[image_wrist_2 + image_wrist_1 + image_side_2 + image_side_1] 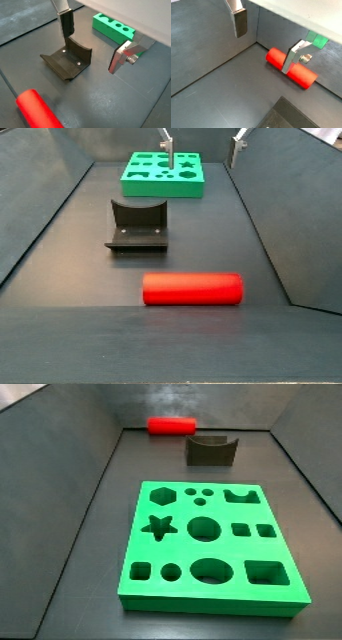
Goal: Pick up the round object. Move up. Place the round object on the fixture. Regrasp the round object. Move to above the board. Insert the round object.
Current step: Pick up the round object.
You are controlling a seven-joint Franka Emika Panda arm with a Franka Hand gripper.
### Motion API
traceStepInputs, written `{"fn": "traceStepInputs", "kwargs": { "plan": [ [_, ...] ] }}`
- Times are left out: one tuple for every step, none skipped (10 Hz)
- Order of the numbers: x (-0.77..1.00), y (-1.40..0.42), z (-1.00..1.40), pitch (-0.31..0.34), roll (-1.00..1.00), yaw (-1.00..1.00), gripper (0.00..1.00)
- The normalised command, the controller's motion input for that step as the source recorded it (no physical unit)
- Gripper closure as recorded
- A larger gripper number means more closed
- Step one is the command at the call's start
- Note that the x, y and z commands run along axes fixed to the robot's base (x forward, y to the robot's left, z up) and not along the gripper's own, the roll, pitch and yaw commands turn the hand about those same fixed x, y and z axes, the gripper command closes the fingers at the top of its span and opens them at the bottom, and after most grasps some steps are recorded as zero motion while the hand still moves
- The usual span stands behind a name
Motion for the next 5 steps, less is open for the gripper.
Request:
{"fn": "traceStepInputs", "kwargs": {
  "plan": [
    [-0.23, 0.02, 0.00, -0.063, 0.00, -0.03, 0.00],
    [0.00, 0.08, -0.04, 0.000, 0.00, -0.87, 0.00],
    [0.00, 0.00, -0.09, 0.000, 0.00, -1.00, 0.00],
    [0.00, 0.00, -0.10, 0.000, 0.00, -1.00, 0.00],
    [0.00, 0.00, -0.11, 0.000, 0.00, -1.00, 0.00]
  ]
}}
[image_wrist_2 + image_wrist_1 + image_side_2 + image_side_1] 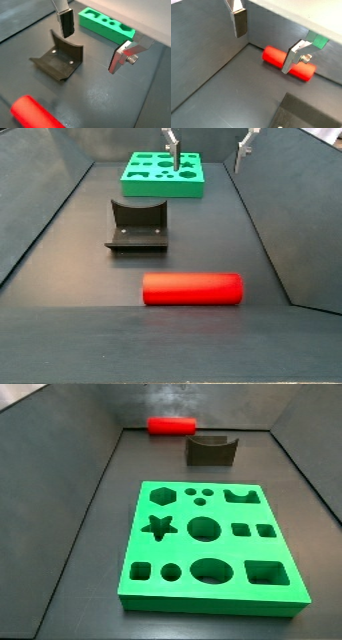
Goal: Pick up the round object. Move up. Place the round object on the fixture. Regrasp the round object. Move to above the board. Insert the round object.
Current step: Pick up the round object.
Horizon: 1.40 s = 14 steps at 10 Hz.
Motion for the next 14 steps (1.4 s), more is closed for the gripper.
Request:
{"fn": "traceStepInputs", "kwargs": {
  "plan": [
    [0.00, 0.00, -0.11, 0.000, 0.00, -1.00, 0.00],
    [0.21, 0.13, -0.25, 0.000, 0.00, -0.90, 0.00],
    [0.32, 0.23, -0.35, 0.000, 0.00, -0.79, 0.00],
    [0.31, 0.29, -0.38, 0.000, 0.00, -0.74, 0.00],
    [0.31, 0.29, -0.39, 0.004, 0.00, -0.74, 0.00],
    [0.33, 0.25, -0.38, 0.000, 0.00, -0.79, 0.00],
    [0.33, 0.23, -0.36, 0.000, 0.00, -0.80, 0.00],
    [0.34, 0.20, -0.30, 0.000, -0.01, -0.83, 0.00],
    [0.32, 0.16, -0.26, 0.000, -0.03, -0.85, 0.00],
    [0.31, 0.12, -0.32, 0.000, -0.10, -0.81, 0.00],
    [0.21, 0.27, -0.37, 0.000, -0.19, -0.59, 0.00],
    [0.15, 0.39, -0.44, 0.000, -0.31, -0.39, 0.00],
    [0.15, 0.44, -0.41, -0.007, -0.34, -0.33, 0.00],
    [0.18, 0.41, -0.38, -0.029, -0.35, -0.35, 0.00]
  ]
}}
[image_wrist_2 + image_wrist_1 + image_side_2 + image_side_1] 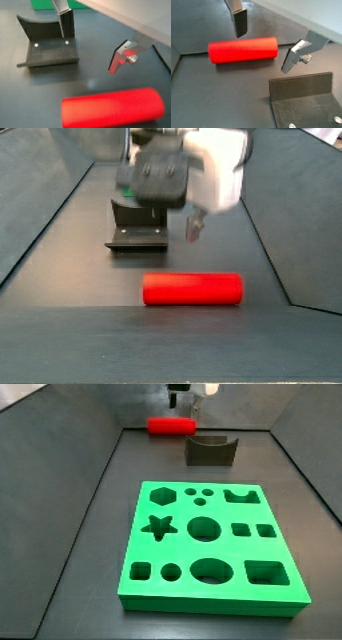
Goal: Pick up the round object. Move up. Place the round object on the fixture. Regrasp the round object. Move to above the board. Insert the round object.
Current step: Pick up the round object.
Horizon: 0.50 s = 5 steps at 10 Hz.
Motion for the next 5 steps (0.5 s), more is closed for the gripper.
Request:
{"fn": "traceStepInputs", "kwargs": {
  "plan": [
    [0.20, 0.35, -0.35, -0.043, -0.35, -0.39, 0.00],
    [0.19, 0.27, -0.29, -0.053, -0.37, -0.44, 0.00],
    [0.17, 0.22, -0.24, -0.059, -0.38, -0.48, 0.00],
    [0.16, 0.18, -0.15, -0.046, -0.37, -0.52, 0.00],
    [0.13, 0.16, 0.00, -0.009, -0.30, -0.57, 0.00]
  ]
}}
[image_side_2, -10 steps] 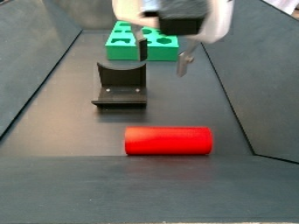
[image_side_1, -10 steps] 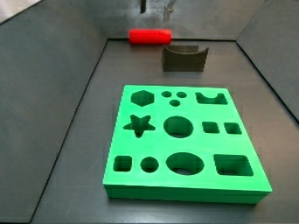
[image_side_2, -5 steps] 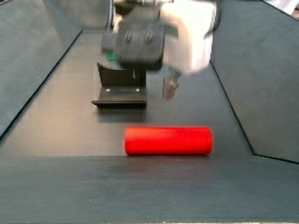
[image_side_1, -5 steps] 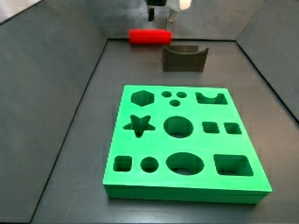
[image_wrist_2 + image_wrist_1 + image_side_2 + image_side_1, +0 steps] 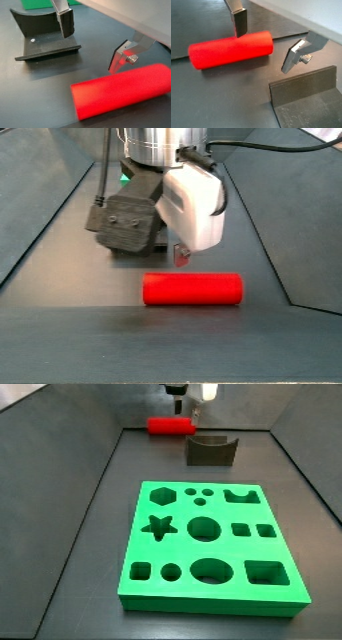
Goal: Pick up the round object. Move up. Place the round object on the fixture. Regrasp the round object. Move to above the board. Insert the round object.
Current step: Pick up the round object.
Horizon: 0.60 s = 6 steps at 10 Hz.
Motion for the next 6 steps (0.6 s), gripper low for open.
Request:
{"fn": "traceStepInputs", "kwargs": {
  "plan": [
    [0.00, 0.25, 0.06, 0.000, -0.13, -0.61, 0.00],
    [0.00, 0.33, 0.07, 0.019, -0.03, -0.62, 0.00],
    [0.00, 0.36, 0.00, 0.059, -0.01, -0.61, 0.00],
    [-0.02, 0.38, 0.00, 0.104, -0.01, -0.59, 0.00],
    [0.00, 0.32, -0.11, 0.050, -0.12, -0.57, 0.00],
    [0.05, 0.13, -0.29, -0.016, -0.26, -0.62, 0.00]
  ]
}}
